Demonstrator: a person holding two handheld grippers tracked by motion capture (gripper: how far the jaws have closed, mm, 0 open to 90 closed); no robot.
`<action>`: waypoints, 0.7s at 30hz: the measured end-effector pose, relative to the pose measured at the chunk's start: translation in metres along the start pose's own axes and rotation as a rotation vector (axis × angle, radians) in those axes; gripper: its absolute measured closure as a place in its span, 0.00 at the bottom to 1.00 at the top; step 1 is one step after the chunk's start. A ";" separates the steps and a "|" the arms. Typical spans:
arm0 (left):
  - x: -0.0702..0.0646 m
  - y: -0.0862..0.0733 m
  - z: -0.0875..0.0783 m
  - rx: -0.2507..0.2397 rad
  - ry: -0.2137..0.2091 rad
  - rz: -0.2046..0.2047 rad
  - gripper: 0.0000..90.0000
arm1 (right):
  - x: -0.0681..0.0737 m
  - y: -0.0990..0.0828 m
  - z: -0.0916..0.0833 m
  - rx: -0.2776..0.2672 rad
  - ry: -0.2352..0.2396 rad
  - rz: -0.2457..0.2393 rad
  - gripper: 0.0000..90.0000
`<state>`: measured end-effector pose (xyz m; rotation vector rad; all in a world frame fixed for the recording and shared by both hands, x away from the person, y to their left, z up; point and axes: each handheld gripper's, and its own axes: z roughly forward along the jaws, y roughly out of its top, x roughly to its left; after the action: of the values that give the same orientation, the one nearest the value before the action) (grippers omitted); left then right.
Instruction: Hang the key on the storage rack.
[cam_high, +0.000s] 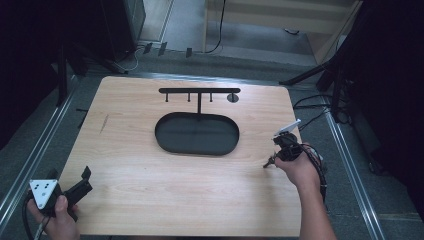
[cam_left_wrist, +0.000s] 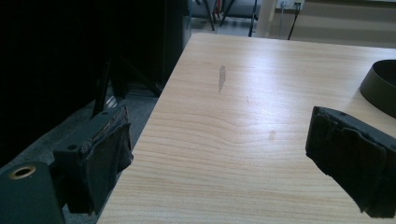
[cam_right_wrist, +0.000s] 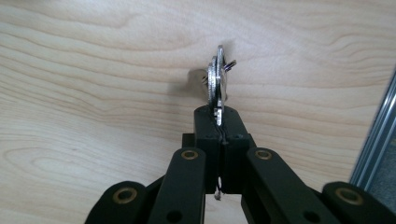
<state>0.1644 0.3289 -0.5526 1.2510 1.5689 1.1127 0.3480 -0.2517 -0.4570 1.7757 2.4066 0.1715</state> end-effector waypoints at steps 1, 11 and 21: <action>0.000 0.000 0.000 -0.001 0.001 0.000 0.08 | 0.000 0.001 -0.004 -0.003 -0.001 -0.004 0.98; 0.000 0.000 0.000 0.000 0.001 -0.002 0.08 | 0.015 0.025 -0.047 -0.027 0.013 -0.039 0.98; 0.001 0.000 0.000 0.001 0.000 -0.008 0.08 | 0.047 0.057 -0.071 -0.047 0.013 -0.068 0.98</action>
<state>0.1645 0.3295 -0.5526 1.2443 1.5728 1.1068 0.3745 -0.1907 -0.3793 1.6748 2.4468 0.2306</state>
